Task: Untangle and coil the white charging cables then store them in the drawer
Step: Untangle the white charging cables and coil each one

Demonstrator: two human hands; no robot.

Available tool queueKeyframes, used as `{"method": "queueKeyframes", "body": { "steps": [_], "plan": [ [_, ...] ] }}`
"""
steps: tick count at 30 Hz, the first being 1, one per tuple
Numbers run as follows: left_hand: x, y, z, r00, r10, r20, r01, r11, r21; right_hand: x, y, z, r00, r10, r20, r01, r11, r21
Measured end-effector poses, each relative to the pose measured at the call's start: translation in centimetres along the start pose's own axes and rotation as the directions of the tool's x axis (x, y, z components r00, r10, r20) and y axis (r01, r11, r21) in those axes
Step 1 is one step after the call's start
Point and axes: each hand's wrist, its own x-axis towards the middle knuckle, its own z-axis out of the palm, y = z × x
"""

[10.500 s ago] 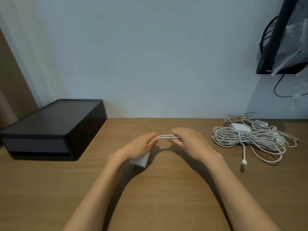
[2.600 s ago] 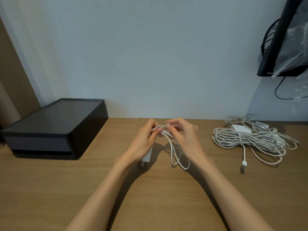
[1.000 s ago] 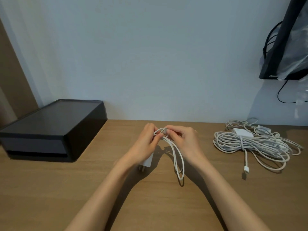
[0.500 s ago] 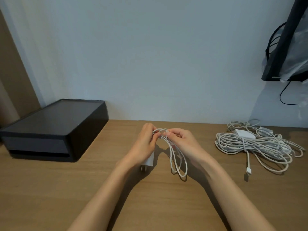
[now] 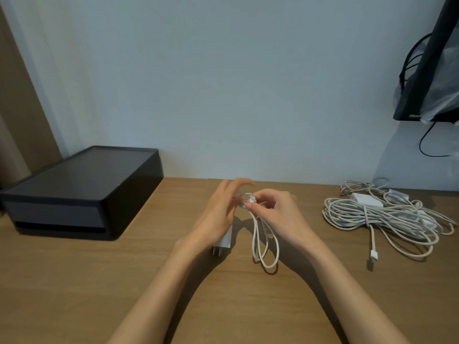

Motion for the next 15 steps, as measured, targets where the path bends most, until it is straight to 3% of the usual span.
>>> {"method": "queueKeyframes", "body": {
  "steps": [9,15],
  "plan": [
    [-0.1,-0.2,-0.1,0.99,0.132,-0.046,-0.121,0.975,0.186,-0.3,-0.5,-1.1,0.981,0.184,0.063,-0.194,0.953,0.233],
    [-0.3,-0.3,-0.1,0.983,0.178,-0.032,-0.162,0.943,0.29,-0.5,-1.0,-1.1,0.981,0.181,0.069,-0.192,0.956,0.22]
  ]
}}
